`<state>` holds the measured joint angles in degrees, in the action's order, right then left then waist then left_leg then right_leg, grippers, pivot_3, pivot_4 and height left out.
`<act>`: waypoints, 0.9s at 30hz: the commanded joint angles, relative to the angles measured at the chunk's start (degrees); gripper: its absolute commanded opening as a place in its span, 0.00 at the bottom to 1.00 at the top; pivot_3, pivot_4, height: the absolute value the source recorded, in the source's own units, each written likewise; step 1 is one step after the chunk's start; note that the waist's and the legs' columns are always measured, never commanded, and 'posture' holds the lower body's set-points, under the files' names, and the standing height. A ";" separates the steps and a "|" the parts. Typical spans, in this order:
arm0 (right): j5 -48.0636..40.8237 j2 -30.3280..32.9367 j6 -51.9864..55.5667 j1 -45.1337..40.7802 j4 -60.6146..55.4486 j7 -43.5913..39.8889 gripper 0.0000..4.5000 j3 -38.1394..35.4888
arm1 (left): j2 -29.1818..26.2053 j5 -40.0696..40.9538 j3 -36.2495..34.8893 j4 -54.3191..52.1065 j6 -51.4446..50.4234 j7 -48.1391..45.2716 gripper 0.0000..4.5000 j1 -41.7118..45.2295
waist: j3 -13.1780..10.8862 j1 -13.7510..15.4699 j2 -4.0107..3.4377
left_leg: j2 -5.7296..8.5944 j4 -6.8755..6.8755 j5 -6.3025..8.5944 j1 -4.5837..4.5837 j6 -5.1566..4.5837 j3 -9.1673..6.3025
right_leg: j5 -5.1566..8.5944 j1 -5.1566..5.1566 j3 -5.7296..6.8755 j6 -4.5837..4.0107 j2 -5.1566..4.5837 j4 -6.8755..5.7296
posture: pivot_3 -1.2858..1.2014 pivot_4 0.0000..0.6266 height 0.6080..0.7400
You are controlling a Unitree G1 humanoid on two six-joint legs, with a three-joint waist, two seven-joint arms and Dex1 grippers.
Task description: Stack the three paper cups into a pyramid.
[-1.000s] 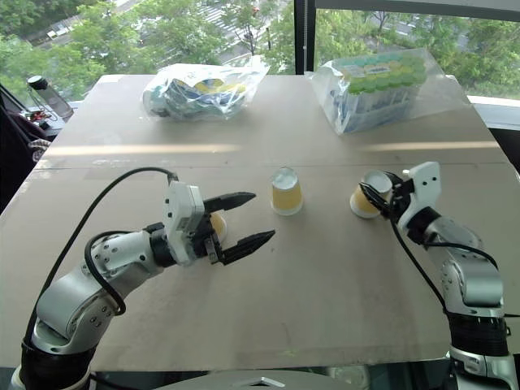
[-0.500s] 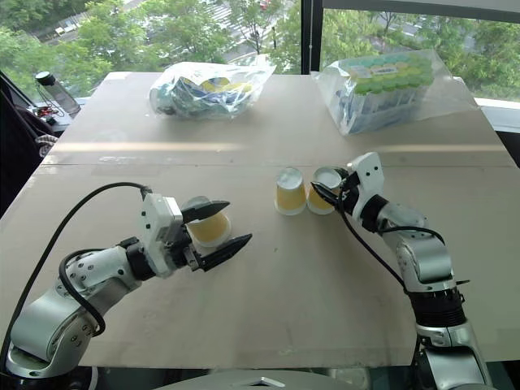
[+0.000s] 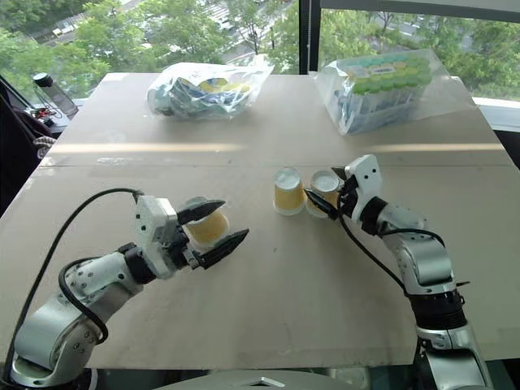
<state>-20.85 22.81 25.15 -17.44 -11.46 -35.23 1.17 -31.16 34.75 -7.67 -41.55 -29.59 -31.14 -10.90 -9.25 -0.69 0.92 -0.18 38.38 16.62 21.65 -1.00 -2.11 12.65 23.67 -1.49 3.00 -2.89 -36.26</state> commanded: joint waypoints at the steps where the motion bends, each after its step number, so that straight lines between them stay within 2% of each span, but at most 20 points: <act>1: -2.30 2.75 -2.92 1.87 -4.50 -3.22 1.00 -3.88 | 3.91 -6.42 -0.31 -2.32 4.12 6.98 1.00 -2.19 | 0.00 0.28 0.00 | 0.01 0.00 0.00 0.01 0.00 -0.03 | 0.00 0.00 0.02 0.00 -0.01 0.02 | 0.52 0.24 1.00; 5: -10.12 7.36 -3.46 8.79 -9.97 -10.54 1.00 -11.08 | 9.28 -12.59 -3.34 -1.33 14.06 10.14 1.00 -6.07 | 0.01 0.42 -0.01 | 0.01 -0.01 0.00 0.00 0.00 -0.02 | 0.00 -0.01 0.03 -0.01 0.00 0.01 | 0.52 0.24 1.00; 9: -17.22 12.35 -3.68 18.23 -14.92 -18.97 1.00 -16.65 | 12.70 -16.67 -4.13 2.38 18.46 13.12 1.00 -5.87 | 0.02 0.86 -0.01 | 0.01 -0.01 0.00 -0.01 -0.01 0.07 | 0.01 -0.11 0.11 -0.02 0.03 0.07 | 0.52 0.24 1.00; 13: -19.42 11.44 -9.58 24.25 -16.66 -24.17 1.00 -18.18 | 15.03 -20.68 -0.54 8.59 21.68 13.83 1.00 -3.24 | 0.11 1.00 0.13 | 0.05 0.06 0.00 -0.13 -0.02 0.15 | 0.01 -0.25 0.12 -0.01 0.13 0.05 | 0.52 0.24 1.00; 19: -21.36 11.02 -9.91 27.63 -19.37 -23.59 1.00 -17.73 | 15.83 -22.53 0.29 13.79 23.13 14.04 1.00 -0.37 | 0.11 1.04 0.13 | 0.02 0.04 0.00 -0.63 -0.02 0.20 | 0.09 -0.58 0.04 -0.14 0.16 -0.03 | 0.52 0.24 1.00; 27: -22.29 10.24 -10.03 28.03 -20.93 -22.18 1.00 -16.81 | 14.35 -22.87 -1.10 17.11 24.40 13.36 1.00 2.77 | 0.10 1.26 0.14 | 0.02 0.04 0.00 -0.62 -0.02 0.13 | 0.02 -0.58 0.02 -0.02 0.15 -0.03 | 0.52 0.24 1.00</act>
<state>-41.99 33.04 15.88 10.64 -30.36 -57.80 -15.20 -16.37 11.72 -8.35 -23.02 -6.71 -17.43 -8.27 -9.14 0.57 1.06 -0.17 38.41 16.63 21.03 -1.01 -1.99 12.66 23.09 -1.47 2.99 -2.75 -36.27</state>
